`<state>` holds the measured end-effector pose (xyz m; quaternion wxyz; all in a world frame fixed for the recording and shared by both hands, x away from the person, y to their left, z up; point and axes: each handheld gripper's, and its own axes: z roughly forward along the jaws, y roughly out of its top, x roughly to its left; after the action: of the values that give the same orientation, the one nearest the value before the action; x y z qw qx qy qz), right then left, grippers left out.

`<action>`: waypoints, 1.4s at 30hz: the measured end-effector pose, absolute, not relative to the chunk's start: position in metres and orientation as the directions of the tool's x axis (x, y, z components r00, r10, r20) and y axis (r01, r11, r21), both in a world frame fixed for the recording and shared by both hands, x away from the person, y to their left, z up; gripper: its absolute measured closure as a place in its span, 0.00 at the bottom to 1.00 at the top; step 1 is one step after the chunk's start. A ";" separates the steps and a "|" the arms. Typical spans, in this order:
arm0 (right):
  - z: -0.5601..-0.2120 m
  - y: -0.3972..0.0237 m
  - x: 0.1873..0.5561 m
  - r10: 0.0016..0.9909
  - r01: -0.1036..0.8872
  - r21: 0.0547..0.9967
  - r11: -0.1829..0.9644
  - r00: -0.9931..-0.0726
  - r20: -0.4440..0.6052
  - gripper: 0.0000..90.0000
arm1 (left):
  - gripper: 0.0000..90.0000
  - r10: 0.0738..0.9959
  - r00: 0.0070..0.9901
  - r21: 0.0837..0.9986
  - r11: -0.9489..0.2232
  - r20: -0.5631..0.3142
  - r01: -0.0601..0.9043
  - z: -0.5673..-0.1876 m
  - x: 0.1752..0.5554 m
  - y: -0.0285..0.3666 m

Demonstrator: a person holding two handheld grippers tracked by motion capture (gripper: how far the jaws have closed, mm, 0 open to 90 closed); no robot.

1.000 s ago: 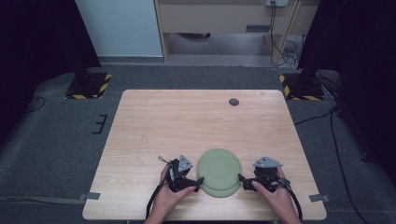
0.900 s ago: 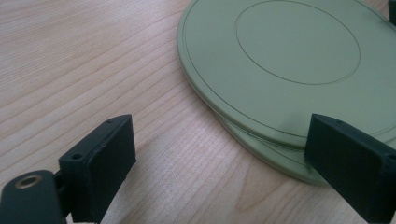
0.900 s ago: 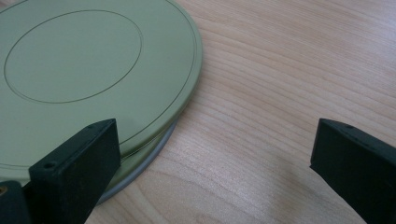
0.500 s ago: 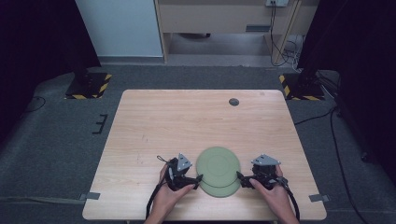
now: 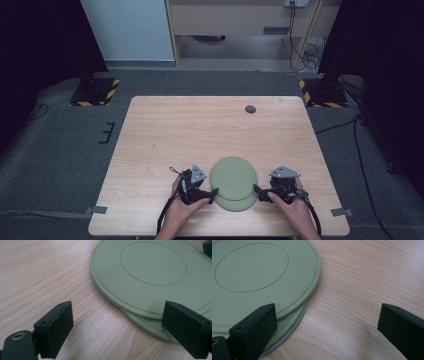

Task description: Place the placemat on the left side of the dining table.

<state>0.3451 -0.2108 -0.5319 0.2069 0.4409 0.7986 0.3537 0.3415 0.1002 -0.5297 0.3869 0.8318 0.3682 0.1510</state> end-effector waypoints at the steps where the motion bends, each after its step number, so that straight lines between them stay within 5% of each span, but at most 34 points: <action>1: -0.532 -0.211 0.345 0.852 0.558 0.748 0.359 -0.522 -0.020 0.02 | 0.12 0.729 0.684 0.757 -0.435 -0.022 0.488 -0.529 0.341 0.099; 27: -0.529 -0.217 0.348 0.869 0.557 0.765 0.322 -0.495 -0.005 0.04 | 0.14 0.694 0.716 0.777 -0.408 -0.077 0.479 -0.520 0.344 0.102; 42: -0.528 -0.226 0.347 0.866 0.556 0.769 0.316 -0.499 0.005 0.05 | 0.05 0.689 0.715 0.779 -0.382 -0.118 0.496 -0.475 0.384 0.099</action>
<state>0.3472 -0.2258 -0.5277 0.2104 0.4538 0.7833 0.3689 0.3845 0.0992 -0.4747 0.4235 0.8236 0.3597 0.1136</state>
